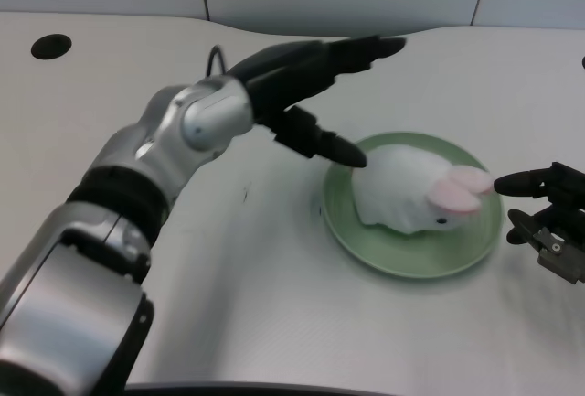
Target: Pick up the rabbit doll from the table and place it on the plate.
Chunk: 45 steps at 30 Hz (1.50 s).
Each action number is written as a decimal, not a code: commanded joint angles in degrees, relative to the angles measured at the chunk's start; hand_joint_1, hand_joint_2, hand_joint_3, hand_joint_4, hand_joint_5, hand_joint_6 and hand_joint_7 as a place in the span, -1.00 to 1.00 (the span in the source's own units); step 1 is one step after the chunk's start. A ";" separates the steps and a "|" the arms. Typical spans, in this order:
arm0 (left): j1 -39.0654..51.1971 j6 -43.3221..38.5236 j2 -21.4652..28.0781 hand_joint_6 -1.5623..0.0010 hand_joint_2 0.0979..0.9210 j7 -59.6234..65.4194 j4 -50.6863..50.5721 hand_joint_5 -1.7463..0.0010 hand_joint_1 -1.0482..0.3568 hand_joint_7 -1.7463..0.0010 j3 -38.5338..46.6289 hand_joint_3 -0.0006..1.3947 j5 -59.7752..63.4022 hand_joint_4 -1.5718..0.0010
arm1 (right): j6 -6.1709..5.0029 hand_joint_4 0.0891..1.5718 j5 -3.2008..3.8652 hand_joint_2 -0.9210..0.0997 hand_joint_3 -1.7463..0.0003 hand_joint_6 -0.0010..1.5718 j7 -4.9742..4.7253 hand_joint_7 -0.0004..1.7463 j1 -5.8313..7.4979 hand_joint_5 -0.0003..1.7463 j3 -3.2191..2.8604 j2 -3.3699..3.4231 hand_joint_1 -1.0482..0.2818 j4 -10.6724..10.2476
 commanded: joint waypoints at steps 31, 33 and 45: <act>42.61 25.64 8.75 0.05 1.00 -15.56 -32.99 -0.64 -0.26 0.84 25.73 -0.47 -32.94 0.52 | 1.46 -0.62 3.08 -1.00 0.56 -0.45 -3.36 0.12 -0.90 0.65 -3.21 0.74 0.20 0.31; 43.19 25.94 8.57 -0.05 1.00 -15.32 -33.02 -0.75 -0.27 0.77 25.99 -0.43 -33.11 0.49 | 1.33 -0.63 3.10 -1.00 0.57 -0.44 -3.21 0.13 -1.04 0.64 -3.30 0.59 0.20 0.66; 46.16 31.18 8.75 0.39 1.00 -11.85 -33.64 -1.00 -0.37 -0.92 26.29 -0.35 -31.79 0.16 | 1.15 -0.61 4.30 -1.00 0.58 -0.43 -1.31 0.15 -3.20 0.63 -4.36 -0.73 0.18 4.22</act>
